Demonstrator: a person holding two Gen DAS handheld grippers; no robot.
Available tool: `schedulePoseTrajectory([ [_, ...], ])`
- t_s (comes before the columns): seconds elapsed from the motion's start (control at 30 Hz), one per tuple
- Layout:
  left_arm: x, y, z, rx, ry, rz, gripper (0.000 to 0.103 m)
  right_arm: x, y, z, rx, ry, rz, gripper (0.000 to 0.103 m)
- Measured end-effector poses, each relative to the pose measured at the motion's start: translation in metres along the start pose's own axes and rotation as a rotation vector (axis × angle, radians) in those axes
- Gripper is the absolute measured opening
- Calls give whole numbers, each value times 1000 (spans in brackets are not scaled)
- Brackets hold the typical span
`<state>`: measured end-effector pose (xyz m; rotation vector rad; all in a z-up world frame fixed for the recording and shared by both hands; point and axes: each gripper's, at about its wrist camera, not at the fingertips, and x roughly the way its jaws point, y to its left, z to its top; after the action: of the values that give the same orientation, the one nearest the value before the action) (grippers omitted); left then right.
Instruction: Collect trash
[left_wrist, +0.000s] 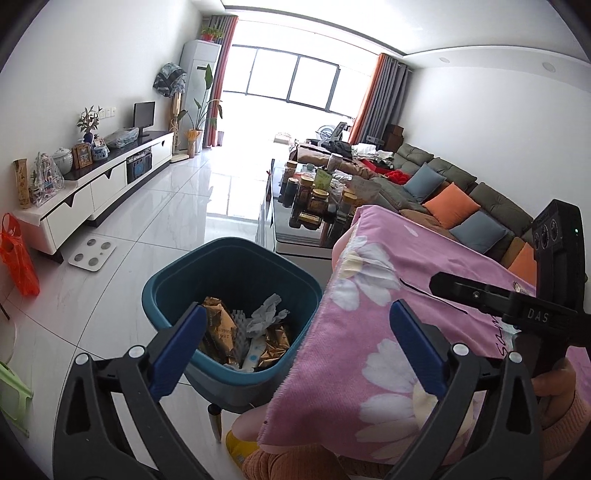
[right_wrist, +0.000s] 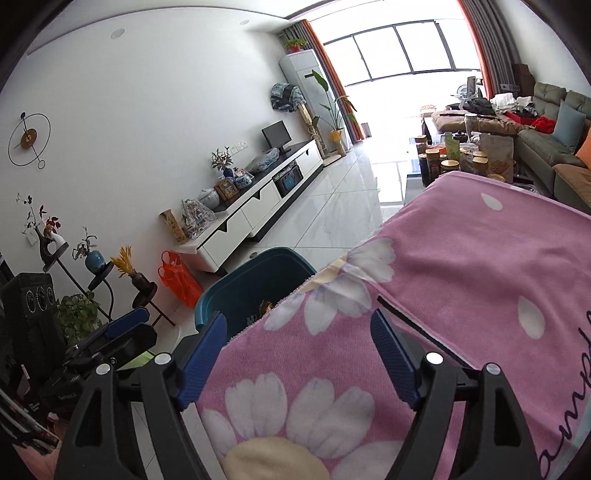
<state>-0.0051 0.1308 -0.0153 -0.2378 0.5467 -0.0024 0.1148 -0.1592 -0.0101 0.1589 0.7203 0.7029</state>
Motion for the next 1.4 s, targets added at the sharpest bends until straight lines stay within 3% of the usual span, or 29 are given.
schedulePoseTrajectory([
  [0.17,-17,-35,-5,35,-77,6,97,-49,-9,-22,-44,-131,-122,96],
  [0.4,-26,-81,-14,84,-142,10,97,-105,-20,-54,-70,-256,-323,96],
  [0.7,-29,-133,-23,171,-194,-6,97,-155,-27,-81,-57,-369,-483,96],
  [1.0,-35,-169,-35,245,-233,-40,97,-180,-32,-94,-40,-433,-546,96],
  [1.4,-42,-183,-44,261,-270,-53,97,-205,-32,-102,-23,-513,-605,96],
])
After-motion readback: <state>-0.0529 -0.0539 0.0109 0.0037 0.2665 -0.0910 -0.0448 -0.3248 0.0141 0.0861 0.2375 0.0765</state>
